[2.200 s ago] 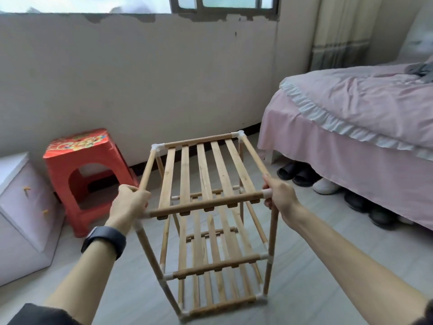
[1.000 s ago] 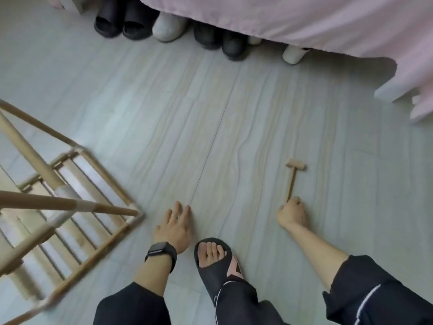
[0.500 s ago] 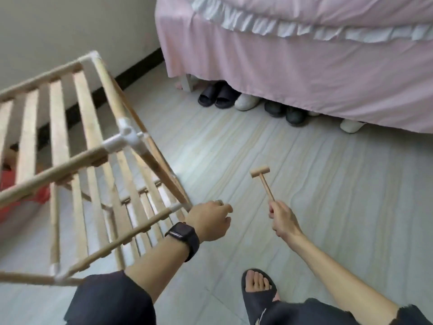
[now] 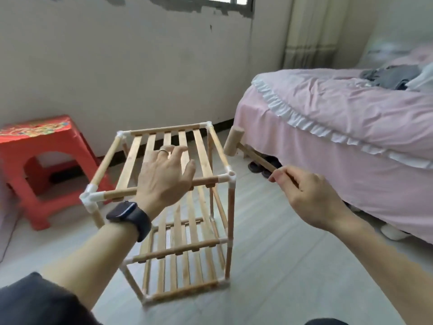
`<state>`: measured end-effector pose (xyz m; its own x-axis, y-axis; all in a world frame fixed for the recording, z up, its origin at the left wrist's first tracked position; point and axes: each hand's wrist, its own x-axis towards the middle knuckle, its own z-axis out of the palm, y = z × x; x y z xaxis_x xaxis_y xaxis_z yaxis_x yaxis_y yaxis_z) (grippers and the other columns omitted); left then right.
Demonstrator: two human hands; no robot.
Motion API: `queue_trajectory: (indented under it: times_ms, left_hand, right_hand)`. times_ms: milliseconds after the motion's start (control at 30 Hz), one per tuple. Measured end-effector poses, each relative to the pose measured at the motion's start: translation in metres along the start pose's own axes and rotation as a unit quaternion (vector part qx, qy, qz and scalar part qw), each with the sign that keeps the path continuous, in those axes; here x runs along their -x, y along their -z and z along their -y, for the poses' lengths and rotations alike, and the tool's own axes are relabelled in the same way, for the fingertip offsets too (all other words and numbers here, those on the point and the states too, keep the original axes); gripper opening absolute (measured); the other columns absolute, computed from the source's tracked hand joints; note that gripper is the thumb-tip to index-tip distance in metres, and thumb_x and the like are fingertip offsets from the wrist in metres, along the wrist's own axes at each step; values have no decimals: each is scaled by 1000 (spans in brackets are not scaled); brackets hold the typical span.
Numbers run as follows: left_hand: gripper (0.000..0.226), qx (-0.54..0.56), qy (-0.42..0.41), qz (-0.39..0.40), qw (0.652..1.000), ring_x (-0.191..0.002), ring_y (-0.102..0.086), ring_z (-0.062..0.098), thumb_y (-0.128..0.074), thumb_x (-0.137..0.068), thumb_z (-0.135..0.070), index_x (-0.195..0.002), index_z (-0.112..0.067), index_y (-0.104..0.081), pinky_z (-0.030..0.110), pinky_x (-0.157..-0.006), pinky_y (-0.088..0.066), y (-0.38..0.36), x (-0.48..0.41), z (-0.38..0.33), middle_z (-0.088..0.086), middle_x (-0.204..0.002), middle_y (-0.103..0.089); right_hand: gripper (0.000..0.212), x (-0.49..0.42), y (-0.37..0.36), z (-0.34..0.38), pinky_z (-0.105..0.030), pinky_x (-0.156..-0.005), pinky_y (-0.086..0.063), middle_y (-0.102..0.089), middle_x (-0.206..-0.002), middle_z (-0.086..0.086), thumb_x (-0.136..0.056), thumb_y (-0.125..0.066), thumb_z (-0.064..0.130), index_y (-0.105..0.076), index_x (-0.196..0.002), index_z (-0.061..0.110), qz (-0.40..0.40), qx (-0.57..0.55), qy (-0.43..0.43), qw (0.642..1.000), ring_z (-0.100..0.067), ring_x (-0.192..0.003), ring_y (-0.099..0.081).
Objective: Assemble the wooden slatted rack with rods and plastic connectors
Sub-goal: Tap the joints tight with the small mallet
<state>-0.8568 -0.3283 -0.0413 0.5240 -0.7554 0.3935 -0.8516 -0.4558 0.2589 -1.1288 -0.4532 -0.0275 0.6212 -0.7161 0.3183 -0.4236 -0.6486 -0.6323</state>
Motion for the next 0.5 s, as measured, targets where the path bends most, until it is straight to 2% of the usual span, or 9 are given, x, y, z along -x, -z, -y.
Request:
queue_trajectory:
  times_ms: [33,100,167,233,333,367,433,500]
  left_hand:
    - [53,-7,16,30,999,-134,-45,28,-31,-102,-56,-146,-30,-44,47,-104,-40,-10,1,5,7,-147,-49]
    - [57,-57,13,30,998,-123,-54,21,-19,-101,-60,-138,-34,-54,42,-96,-40,-30,8,9,-1,-131,-61]
    - [56,-68,18,18,997,-121,-56,21,-17,-102,-56,-133,-36,-59,41,-92,-38,-41,11,7,-4,-113,-71]
    - [57,-64,24,35,997,-130,-52,24,-15,-102,-53,-139,-37,-56,41,-93,-38,-43,10,4,-3,-102,-76]
    - [64,-66,23,30,997,-135,-50,25,-8,-99,-54,-141,-40,-54,41,-95,-39,-41,9,11,-4,-100,-77]
    - [66,-65,24,30,997,-137,-49,25,-6,-97,-55,-142,-41,-53,41,-97,-39,-40,9,15,-4,-104,-77]
    - [67,-63,23,25,997,-138,-47,24,-5,-96,-54,-142,-43,-52,42,-99,-38,-41,9,20,-3,-110,-76]
    - [67,-64,14,25,998,-137,-48,24,-6,-96,-53,-142,-43,-53,41,-97,-38,-40,8,17,-2,-109,-76]
  right_hand:
    - [27,-4,6,3,-20,-48,-35,-51,-50,12,-104,-47,41,-67,-91,28,15,49,-5,999,-8,-48,-46]
    - [28,-7,11,7,-26,-54,-41,-65,-62,11,-104,-46,43,-67,-95,26,0,98,-1,995,-9,-58,-56]
    - [27,-4,9,12,-35,-65,-46,-72,-73,-1,-105,-44,41,-65,-99,25,-65,49,21,996,-15,-66,-63]
    - [28,-1,0,12,-41,-65,-47,-71,-73,-5,-106,-42,39,-62,-97,22,-81,31,37,996,-24,-67,-64]
    - [33,0,-13,7,-43,-68,-50,-64,-71,3,-103,-39,45,-60,-90,24,48,163,-14,985,-23,-70,-60]
    - [33,1,-16,6,-42,-66,-48,-61,-66,5,-102,-40,45,-60,-87,24,48,160,-20,986,-18,-66,-59]
    - [31,2,-18,8,-38,-56,-42,-56,-55,4,-104,-44,40,-61,-86,21,-36,101,10,994,-15,-56,-55]
    - [30,6,-21,12,-41,-55,-43,-62,-60,-1,-105,-42,37,-59,-88,18,-84,54,30,995,-20,-59,-58]
